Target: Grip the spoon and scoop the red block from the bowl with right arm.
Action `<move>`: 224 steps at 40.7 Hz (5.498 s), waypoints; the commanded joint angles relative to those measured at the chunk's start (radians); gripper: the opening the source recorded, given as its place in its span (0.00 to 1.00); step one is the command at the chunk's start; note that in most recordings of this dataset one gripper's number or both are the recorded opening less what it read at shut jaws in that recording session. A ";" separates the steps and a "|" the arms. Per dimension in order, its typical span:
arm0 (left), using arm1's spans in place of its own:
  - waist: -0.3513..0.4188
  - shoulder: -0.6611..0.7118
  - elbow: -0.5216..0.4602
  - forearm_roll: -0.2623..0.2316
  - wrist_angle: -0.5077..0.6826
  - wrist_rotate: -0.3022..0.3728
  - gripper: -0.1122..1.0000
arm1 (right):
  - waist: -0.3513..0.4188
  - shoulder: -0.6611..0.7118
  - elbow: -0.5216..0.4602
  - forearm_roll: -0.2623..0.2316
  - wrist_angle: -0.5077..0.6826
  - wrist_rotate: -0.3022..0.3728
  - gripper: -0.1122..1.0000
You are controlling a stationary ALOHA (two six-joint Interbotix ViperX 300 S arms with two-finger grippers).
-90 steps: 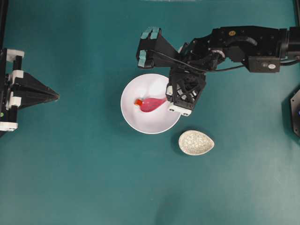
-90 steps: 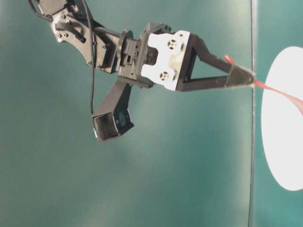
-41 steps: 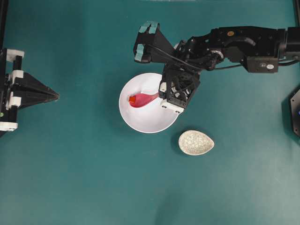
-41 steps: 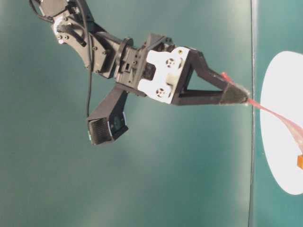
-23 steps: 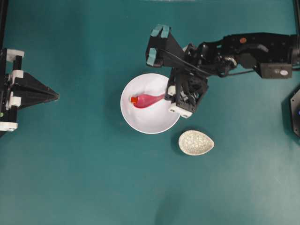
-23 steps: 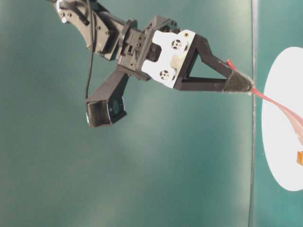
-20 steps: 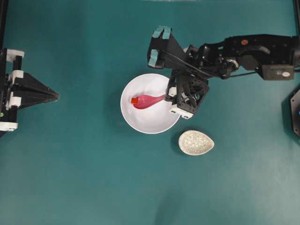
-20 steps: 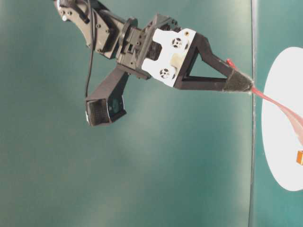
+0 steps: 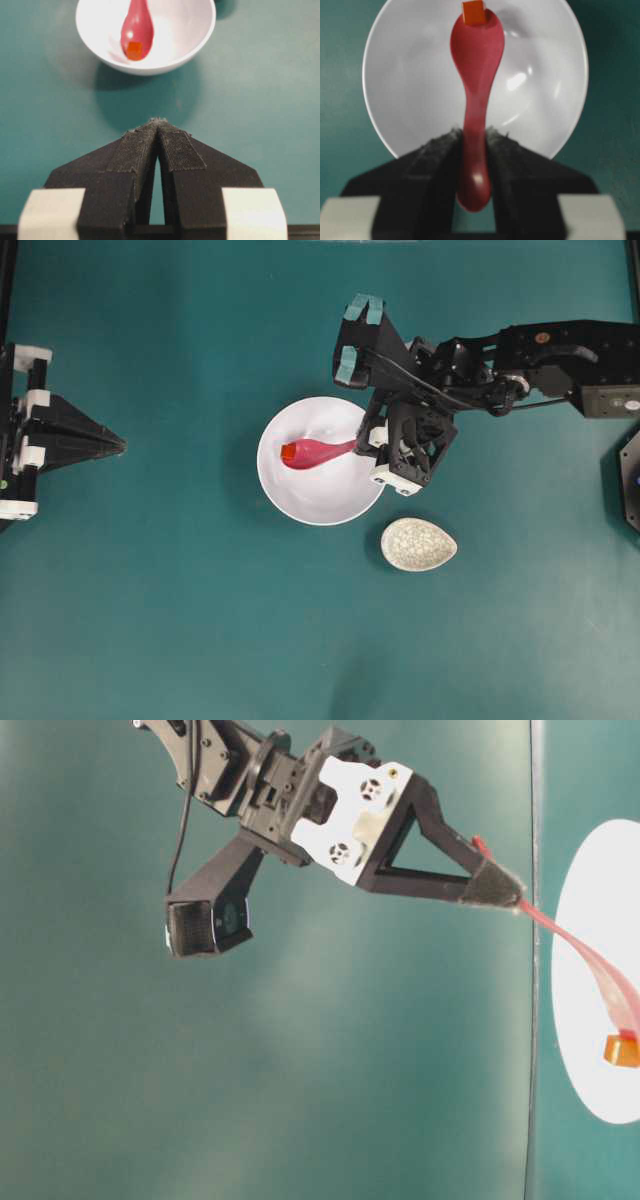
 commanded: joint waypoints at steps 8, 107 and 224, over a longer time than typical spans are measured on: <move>0.002 0.006 -0.028 0.003 -0.005 -0.002 0.10 | 0.021 -0.072 0.046 0.005 -0.091 0.002 0.33; 0.002 -0.006 -0.031 0.003 0.021 -0.023 0.10 | 0.066 -0.339 0.195 0.060 -0.232 -0.002 0.33; 0.002 -0.011 -0.035 0.003 0.034 -0.020 0.10 | 0.055 -0.364 0.212 0.041 -0.253 0.000 0.33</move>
